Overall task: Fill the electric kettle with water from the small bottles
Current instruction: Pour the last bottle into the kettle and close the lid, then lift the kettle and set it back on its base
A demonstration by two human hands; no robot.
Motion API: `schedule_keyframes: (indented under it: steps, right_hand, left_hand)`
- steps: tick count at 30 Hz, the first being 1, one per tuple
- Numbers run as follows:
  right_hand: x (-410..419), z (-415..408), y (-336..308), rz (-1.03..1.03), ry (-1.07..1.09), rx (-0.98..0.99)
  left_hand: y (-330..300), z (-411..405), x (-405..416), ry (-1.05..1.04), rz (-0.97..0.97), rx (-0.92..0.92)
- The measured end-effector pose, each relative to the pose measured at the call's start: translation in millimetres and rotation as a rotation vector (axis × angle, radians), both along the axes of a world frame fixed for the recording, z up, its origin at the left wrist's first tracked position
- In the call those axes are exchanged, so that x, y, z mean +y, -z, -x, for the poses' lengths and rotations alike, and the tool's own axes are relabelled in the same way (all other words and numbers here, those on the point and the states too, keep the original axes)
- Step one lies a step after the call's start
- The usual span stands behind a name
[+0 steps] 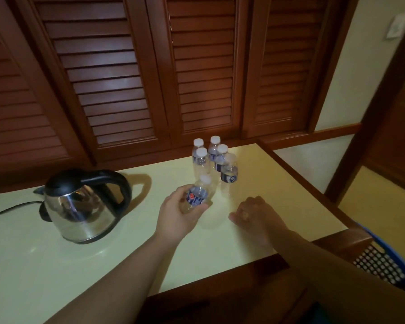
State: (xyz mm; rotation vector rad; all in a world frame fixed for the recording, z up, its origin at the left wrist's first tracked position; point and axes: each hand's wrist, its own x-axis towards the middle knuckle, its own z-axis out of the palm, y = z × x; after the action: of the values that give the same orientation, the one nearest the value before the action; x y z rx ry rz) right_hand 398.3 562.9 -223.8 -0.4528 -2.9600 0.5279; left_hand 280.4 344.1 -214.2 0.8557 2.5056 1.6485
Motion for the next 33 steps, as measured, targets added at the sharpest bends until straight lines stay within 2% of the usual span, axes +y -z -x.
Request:
schedule_keyframes:
  steps: [3, 7, 22, 29, 33]
  right_hand:
    - [7, -3, 14, -0.061, 0.009, 0.020]
    - [10, -2, 26, -0.044, 0.028, 0.068]
    - [15, -6, 37, -0.039, 0.013, 0.123]
    - [13, -5, 37, -0.013, 0.020, 0.115]
    - [-4, -2, 37, -0.023, -0.045, 0.201]
  left_hand:
    - [-5, -1, 13, -0.037, -0.074, -0.089]
    - [0, 6, 24, -0.094, -0.093, -0.121]
    - [-5, 17, 64, -0.186, 0.023, -0.149]
    - [5, 15, 51, -0.201, 0.067, -0.138]
    - [22, 9, 17, -0.116, 0.179, -0.001]
